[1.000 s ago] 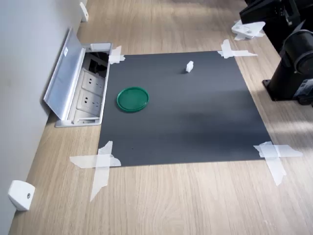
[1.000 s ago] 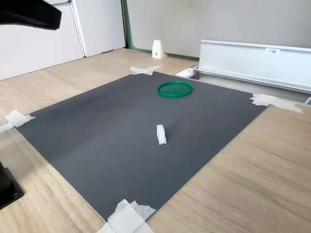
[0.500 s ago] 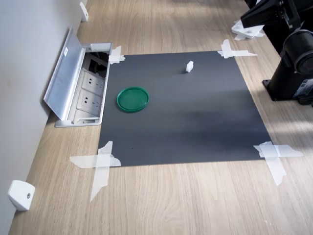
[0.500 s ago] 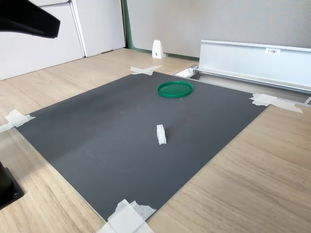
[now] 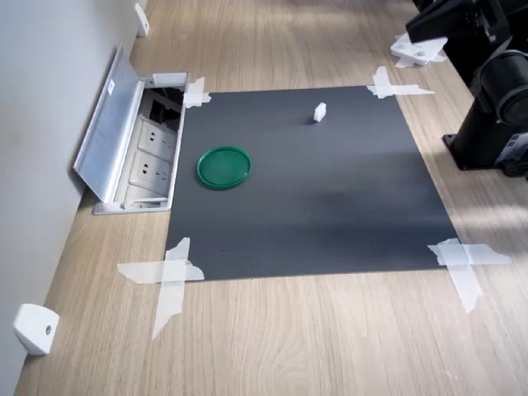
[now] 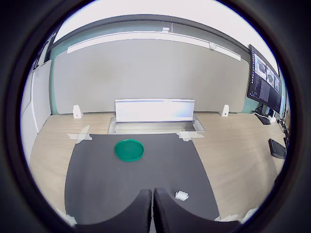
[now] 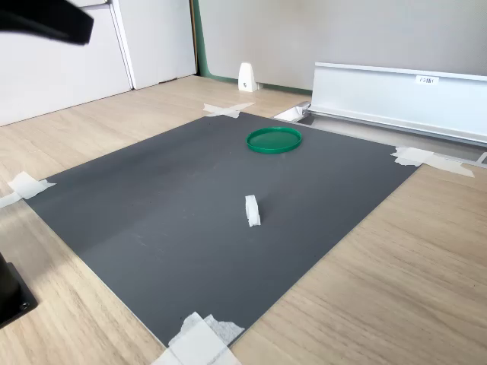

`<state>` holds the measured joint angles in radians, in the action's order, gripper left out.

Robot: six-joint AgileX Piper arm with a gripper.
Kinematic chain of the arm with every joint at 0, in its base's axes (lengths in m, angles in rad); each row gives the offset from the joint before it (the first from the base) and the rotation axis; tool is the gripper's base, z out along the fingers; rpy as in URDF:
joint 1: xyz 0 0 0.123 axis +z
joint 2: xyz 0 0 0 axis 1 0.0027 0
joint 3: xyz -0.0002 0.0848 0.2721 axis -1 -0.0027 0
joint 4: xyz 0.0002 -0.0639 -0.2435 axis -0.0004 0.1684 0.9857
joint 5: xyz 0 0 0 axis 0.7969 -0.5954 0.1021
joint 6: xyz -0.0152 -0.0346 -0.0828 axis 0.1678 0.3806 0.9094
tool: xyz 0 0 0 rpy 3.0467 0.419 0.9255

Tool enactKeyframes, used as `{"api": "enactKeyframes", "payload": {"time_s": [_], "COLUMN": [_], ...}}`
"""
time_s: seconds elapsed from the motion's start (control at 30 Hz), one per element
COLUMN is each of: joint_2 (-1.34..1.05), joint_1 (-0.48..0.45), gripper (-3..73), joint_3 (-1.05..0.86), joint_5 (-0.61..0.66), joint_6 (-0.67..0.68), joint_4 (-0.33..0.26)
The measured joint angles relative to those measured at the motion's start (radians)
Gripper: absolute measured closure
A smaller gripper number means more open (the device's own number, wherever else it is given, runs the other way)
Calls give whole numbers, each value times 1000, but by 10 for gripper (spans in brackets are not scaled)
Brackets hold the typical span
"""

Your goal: Grasp a white terminal and put it on the green lid.

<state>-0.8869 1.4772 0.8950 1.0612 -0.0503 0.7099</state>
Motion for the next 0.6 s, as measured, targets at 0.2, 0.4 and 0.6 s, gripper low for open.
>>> {"api": "enactKeyframes", "payload": {"time_s": [0.2,0.4,0.6], "joint_2": [207,439,656], "joint_1": [0,0,-2], "gripper": [703,703,703], "joint_3": [144,307,411], "joint_5": [28,115,204], "joint_6": [96,212,411], "joint_4": [30,82,75]}}
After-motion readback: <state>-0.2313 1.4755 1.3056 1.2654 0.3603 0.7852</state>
